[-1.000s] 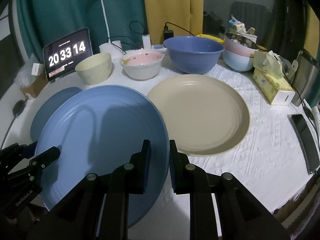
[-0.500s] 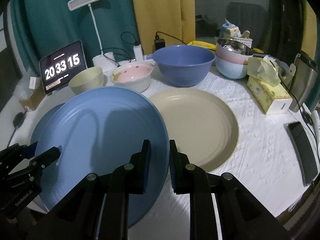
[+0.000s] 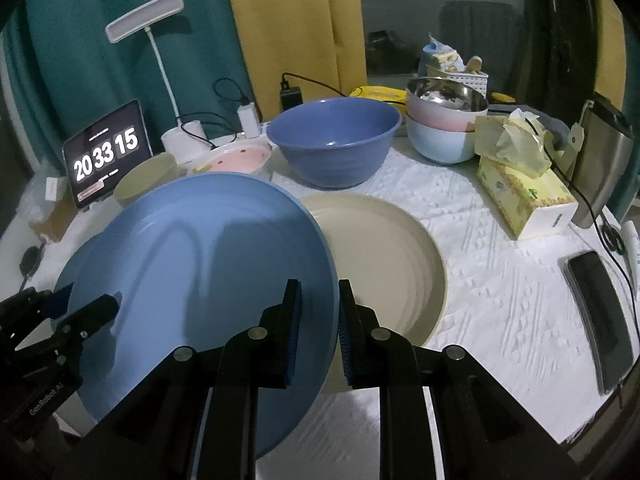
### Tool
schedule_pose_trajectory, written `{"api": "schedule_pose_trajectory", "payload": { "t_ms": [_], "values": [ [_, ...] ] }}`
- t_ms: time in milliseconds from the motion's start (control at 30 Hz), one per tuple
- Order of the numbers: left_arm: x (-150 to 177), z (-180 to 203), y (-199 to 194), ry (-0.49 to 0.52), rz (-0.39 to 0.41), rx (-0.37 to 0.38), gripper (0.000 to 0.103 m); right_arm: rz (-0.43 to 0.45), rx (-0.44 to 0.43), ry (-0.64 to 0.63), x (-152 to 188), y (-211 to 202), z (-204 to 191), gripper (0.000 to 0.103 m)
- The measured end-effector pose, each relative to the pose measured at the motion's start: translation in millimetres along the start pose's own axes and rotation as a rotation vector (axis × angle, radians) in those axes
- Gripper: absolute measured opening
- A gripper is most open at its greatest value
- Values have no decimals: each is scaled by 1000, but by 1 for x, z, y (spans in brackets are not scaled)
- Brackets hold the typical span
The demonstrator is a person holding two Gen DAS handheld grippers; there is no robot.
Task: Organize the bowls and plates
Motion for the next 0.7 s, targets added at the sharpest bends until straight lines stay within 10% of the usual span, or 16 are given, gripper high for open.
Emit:
{"api": "schedule_pose_trajectory", "payload": {
  "t_ms": [700],
  "values": [
    [-23, 46, 58, 36, -63, 16, 34, -26, 20, 46, -13, 35, 62, 19]
  ]
}}
Point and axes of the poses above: each gripper's, at about its wrist camera, not at the fingertips, and y roughly the way its jaws point, z to its right, x to its underside, the point moved 10 cm from there along y, roughly the way its jaws point, and after that the axes turned 4 degrees about -y, right-handed, at the moved point
